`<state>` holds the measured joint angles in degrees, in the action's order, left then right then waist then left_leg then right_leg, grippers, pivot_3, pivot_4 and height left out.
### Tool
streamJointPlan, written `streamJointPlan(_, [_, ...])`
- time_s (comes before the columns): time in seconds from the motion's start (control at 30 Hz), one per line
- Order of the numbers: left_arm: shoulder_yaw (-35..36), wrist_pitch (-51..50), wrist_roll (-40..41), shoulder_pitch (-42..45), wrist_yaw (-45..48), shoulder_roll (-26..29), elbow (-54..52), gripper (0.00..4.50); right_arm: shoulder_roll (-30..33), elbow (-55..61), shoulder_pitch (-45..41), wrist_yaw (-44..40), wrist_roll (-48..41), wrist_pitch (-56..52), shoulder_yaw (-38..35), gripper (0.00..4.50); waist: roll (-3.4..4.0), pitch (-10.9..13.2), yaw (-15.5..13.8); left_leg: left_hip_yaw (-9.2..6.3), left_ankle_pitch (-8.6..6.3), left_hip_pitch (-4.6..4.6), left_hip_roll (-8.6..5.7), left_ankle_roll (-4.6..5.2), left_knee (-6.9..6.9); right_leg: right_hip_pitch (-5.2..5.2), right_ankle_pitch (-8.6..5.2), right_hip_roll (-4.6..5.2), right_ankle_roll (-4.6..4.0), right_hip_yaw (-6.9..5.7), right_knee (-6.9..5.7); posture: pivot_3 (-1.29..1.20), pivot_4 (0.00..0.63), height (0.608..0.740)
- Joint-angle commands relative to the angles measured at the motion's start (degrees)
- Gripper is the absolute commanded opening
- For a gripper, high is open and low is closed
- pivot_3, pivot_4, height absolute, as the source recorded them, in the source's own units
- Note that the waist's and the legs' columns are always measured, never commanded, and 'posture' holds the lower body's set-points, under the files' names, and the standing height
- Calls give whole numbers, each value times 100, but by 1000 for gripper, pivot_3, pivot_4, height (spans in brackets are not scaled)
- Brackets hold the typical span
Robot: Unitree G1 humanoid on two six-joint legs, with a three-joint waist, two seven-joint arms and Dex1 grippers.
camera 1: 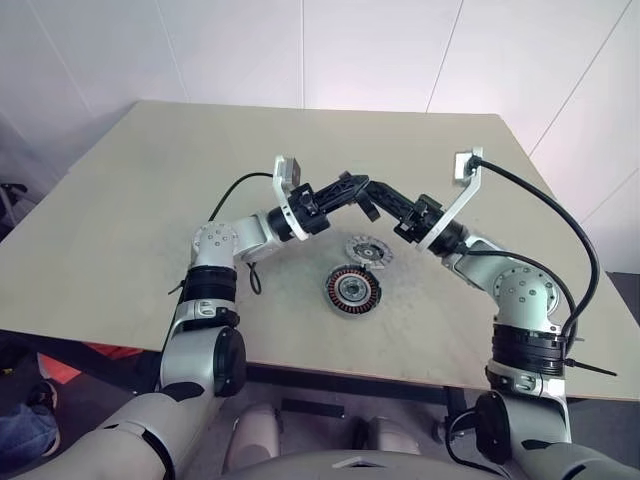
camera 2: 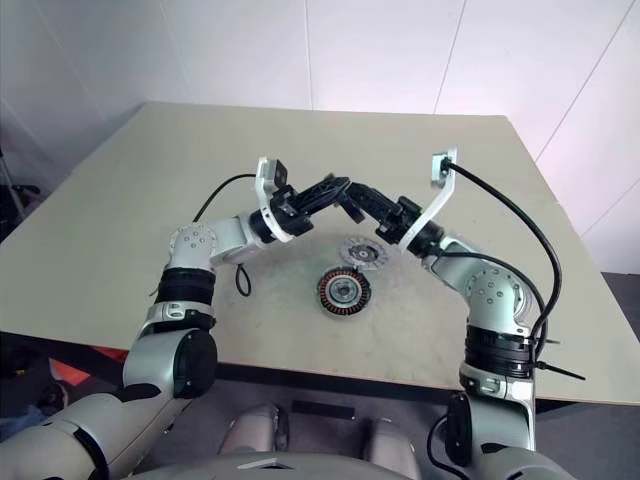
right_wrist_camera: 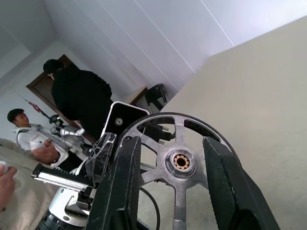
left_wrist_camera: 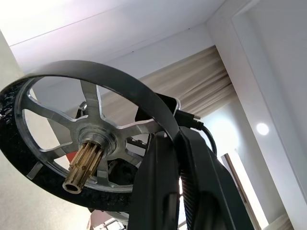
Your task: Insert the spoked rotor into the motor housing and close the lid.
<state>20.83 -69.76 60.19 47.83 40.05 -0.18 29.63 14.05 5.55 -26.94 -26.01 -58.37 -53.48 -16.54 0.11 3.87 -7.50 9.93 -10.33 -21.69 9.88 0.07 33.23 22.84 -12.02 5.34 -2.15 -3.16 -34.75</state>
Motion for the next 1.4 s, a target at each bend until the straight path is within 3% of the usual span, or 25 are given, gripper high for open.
streamJointPlan(0.03, [-111,28,29,95,50,-81,-182,0,-103,178,-196,-53,-180,-41,182,1705,0,0,1,0,0,0,0,0,0,0,0,0,0,0,0,0,0,740])
streamJointPlan(0.2, [-125,33,-16,103,62,-78,-169,0,-119,201,-187,-44,-166,-28,176,37,0,0,0,0,0,0,0,0,0,0,0,0,0,0,0,0,0,740])
streamJointPlan(0.6, [-158,58,-59,102,96,-82,-177,0,-60,88,-178,-21,-31,59,216,37,0,0,1,-1,0,0,0,-1,0,0,0,0,0,0,-1,0,0,740])
streamJointPlan(0.73, [-158,45,-50,82,121,-80,-220,0,-36,-26,-213,41,40,75,197,685,0,0,2,-1,0,0,0,-1,0,0,0,0,0,0,-1,0,0,740])
streamJointPlan(1.4, [-179,-6,-12,83,148,-119,-340,0,30,10,-229,131,-394,54,-93,701,0,0,1,-1,0,0,0,-1,0,0,0,0,0,0,-1,0,0,740])
